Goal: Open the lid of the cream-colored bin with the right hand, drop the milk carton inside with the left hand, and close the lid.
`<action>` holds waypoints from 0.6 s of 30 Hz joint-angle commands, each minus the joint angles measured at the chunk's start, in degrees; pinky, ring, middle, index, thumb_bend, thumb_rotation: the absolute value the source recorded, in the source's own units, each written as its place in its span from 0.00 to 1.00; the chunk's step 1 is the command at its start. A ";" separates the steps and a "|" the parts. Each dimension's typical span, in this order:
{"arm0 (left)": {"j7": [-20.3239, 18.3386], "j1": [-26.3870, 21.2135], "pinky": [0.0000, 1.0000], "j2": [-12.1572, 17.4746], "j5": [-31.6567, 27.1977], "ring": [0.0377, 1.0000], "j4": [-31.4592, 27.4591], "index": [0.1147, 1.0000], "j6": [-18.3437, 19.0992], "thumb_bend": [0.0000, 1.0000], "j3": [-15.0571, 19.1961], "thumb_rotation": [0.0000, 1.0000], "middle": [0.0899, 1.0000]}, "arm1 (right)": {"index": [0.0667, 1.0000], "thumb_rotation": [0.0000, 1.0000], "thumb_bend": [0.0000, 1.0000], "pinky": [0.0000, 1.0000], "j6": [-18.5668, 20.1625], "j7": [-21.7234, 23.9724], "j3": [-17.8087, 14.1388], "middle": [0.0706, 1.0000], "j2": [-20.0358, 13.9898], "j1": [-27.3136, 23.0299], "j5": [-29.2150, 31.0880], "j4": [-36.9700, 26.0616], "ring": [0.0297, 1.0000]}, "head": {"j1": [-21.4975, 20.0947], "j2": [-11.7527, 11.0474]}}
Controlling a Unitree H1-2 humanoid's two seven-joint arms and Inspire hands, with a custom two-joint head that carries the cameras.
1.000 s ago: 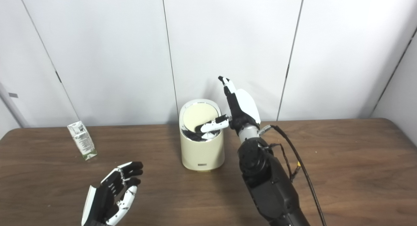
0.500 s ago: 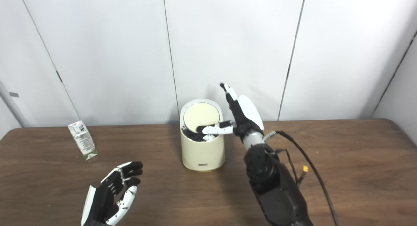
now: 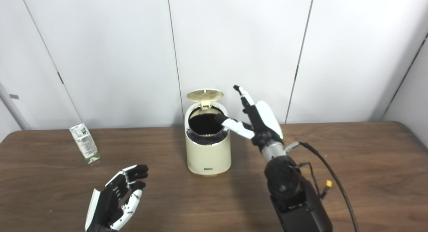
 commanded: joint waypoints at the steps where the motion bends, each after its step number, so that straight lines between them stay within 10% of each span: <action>1: 0.47 -1.05 0.66 0.08 -0.12 0.73 -0.94 0.71 -1.62 0.19 -0.13 0.36 0.73 | 0.95 1.00 0.96 0.83 -2.17 -0.42 -1.66 0.96 -0.52 -0.25 1.32 -4.61 0.94 | 0.06 -0.05; 8: 0.31 -1.01 0.66 0.15 -0.85 0.73 -1.11 0.72 -1.84 0.18 -0.02 0.36 0.73 | 0.93 0.89 0.82 0.82 -6.85 -1.96 -4.77 0.94 -0.38 8.28 3.75 -11.69 0.91 | 0.20 0.08; 13: 0.31 -1.03 0.66 0.29 -1.04 0.73 -1.21 0.71 -1.48 0.19 0.16 0.33 0.73 | 0.83 0.64 0.57 0.69 -11.09 -6.30 -6.64 0.82 1.80 14.91 3.59 -12.57 0.80 | 0.17 0.10; 14: 0.23 -1.02 0.66 0.42 -1.19 0.73 -1.27 0.72 -1.39 0.20 0.20 0.34 0.73 | 0.74 0.37 0.43 0.61 -12.46 -7.50 -6.99 0.74 2.37 16.96 3.64 -12.42 0.72 | 0.19 0.19; 16: 0.11 -0.96 0.65 0.66 -1.44 0.72 -1.36 0.72 -1.34 0.19 0.26 0.34 0.73 | 0.69 0.19 0.33 0.56 -15.85 -9.17 -7.62 0.69 3.08 20.60 4.60 -11.57 0.67 | 0.10 0.12; 18: 0.04 -0.92 0.66 0.83 -1.50 0.72 -1.43 0.71 -1.37 0.19 0.26 0.32 0.73 | 0.67 0.29 0.27 0.56 -18.70 -9.44 -7.89 0.67 3.06 23.31 5.50 -10.97 0.65 | 0.28 0.10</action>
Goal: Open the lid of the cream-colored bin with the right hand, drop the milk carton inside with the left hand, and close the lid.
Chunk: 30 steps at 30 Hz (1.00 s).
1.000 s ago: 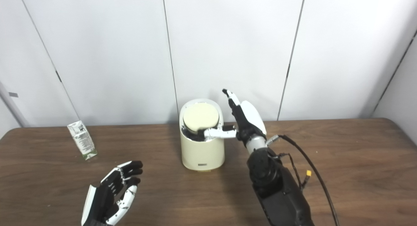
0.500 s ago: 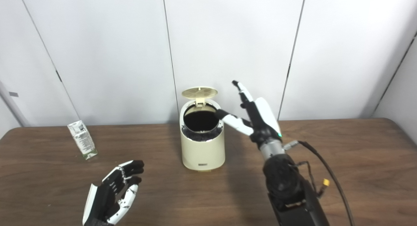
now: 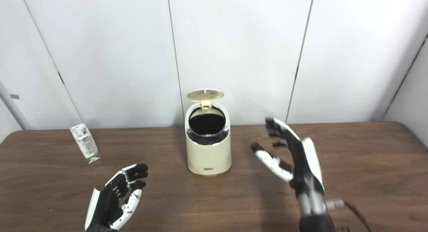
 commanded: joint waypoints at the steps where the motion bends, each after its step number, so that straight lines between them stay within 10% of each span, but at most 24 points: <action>1: 0.24 -0.94 0.66 0.39 -0.15 0.73 -1.44 0.71 -1.40 0.19 0.09 0.32 0.73 | 0.67 0.32 0.27 0.56 -4.74 -1.18 -0.56 0.67 -0.20 0.19 0.74 -0.99 0.65 | 0.10 0.10; 7: 0.51 -0.97 0.67 0.69 -0.34 0.73 -1.35 0.72 -1.55 0.19 0.60 0.33 0.73 | 0.63 0.26 0.30 0.56 -14.61 -1.63 -0.93 0.66 0.72 9.07 6.21 -0.41 0.64 | -0.41 0.26; 24: 0.47 -1.40 0.65 1.93 0.34 0.71 -0.58 0.71 -1.99 0.20 1.15 0.36 0.72 | 0.65 0.17 0.27 0.58 -14.40 -1.76 -3.16 0.68 2.21 9.77 5.09 1.03 0.67 | 0.89 -0.59; 30: -1.72 -0.95 0.53 6.34 -6.51 0.59 -3.02 0.56 -0.14 0.53 4.54 0.25 0.58 | 0.65 0.12 0.27 0.59 -14.36 -1.18 -2.96 0.68 2.25 9.97 5.54 1.45 0.67 | 1.90 -1.06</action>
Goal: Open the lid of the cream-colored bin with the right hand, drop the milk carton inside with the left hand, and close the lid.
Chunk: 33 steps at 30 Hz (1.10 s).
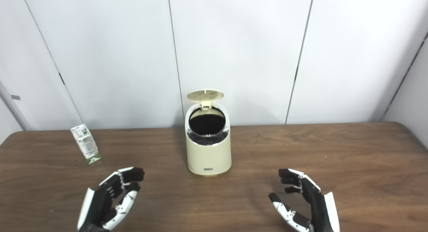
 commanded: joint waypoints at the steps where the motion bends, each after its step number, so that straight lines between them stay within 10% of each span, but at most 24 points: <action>1: 0.27 -0.82 0.52 1.62 -2.72 0.58 -3.10 0.54 -0.63 0.54 2.18 0.23 0.56 | 0.65 0.12 0.27 0.59 -2.52 -0.27 -0.08 0.67 0.18 -1.07 0.30 -0.84 0.66 | 0.06 0.08; 12: 6.52 -2.63 0.39 4.04 -3.41 0.45 -2.17 0.42 1.67 0.51 13.66 0.06 0.47 | 0.64 0.15 0.27 0.58 -2.95 -0.53 -1.49 0.67 -0.67 -2.04 0.54 2.20 0.66 | 2.21 -1.07; 18: 8.07 -4.94 0.57 5.70 -1.68 0.64 -0.95 0.75 4.78 0.76 15.82 0.13 0.70 | 0.63 0.12 0.27 0.58 -2.60 -0.43 -2.71 0.66 -2.30 -2.03 0.37 2.40 0.66 | 4.45 -0.64; 33: 11.86 -10.44 0.63 6.76 1.60 0.74 5.71 0.91 9.52 0.93 16.27 0.30 0.80 | 0.66 0.03 0.25 0.60 -6.29 0.87 -5.76 0.69 -7.22 -1.60 4.55 6.84 0.68 | 15.20 -2.90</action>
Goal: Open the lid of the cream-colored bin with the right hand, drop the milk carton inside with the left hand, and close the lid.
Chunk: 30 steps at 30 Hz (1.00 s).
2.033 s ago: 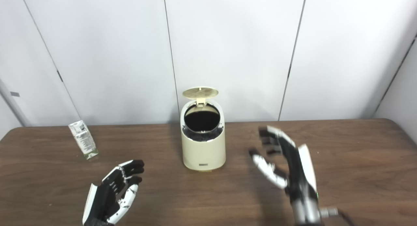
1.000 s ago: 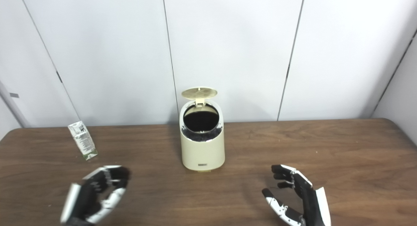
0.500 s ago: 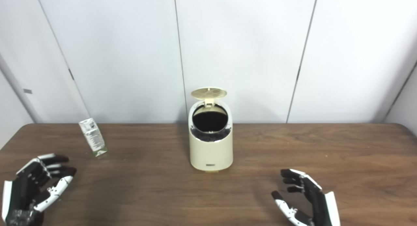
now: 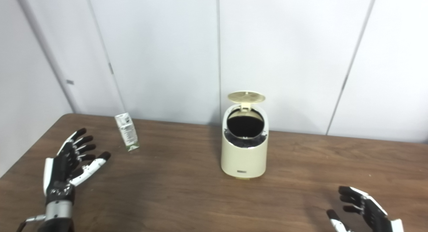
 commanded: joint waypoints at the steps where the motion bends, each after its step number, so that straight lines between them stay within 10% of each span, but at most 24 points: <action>1: 0.90 -2.69 0.63 1.44 1.86 0.74 -0.50 0.92 -0.45 0.93 -0.57 0.30 0.81 | 0.66 0.03 0.25 0.60 -3.12 -0.07 -0.90 0.69 -1.69 -0.34 -0.10 1.53 0.68 | 1.46 -0.52; 14: 0.61 -7.10 0.82 2.87 11.17 0.92 1.40 0.96 7.85 1.00 -8.63 0.43 0.93 | 0.65 0.35 0.29 0.59 -0.06 1.99 -3.96 0.69 -3.55 -1.78 5.96 3.18 0.68 | 18.51 -4.31; 20: 1.88 -8.74 0.93 1.86 12.68 0.94 2.89 0.98 8.80 1.00 -9.32 0.41 0.94 | 0.66 0.27 0.26 0.60 -0.16 3.26 -4.65 0.70 -3.93 -1.87 8.03 3.29 0.69 | 19.45 -5.16; 30: 3.90 -12.51 0.77 3.93 16.27 0.88 7.28 0.98 11.46 1.00 -9.72 0.45 0.93 | 0.66 0.22 0.26 0.60 -1.54 3.87 -5.34 0.69 -4.50 -2.06 8.20 5.17 0.69 | 20.56 -5.68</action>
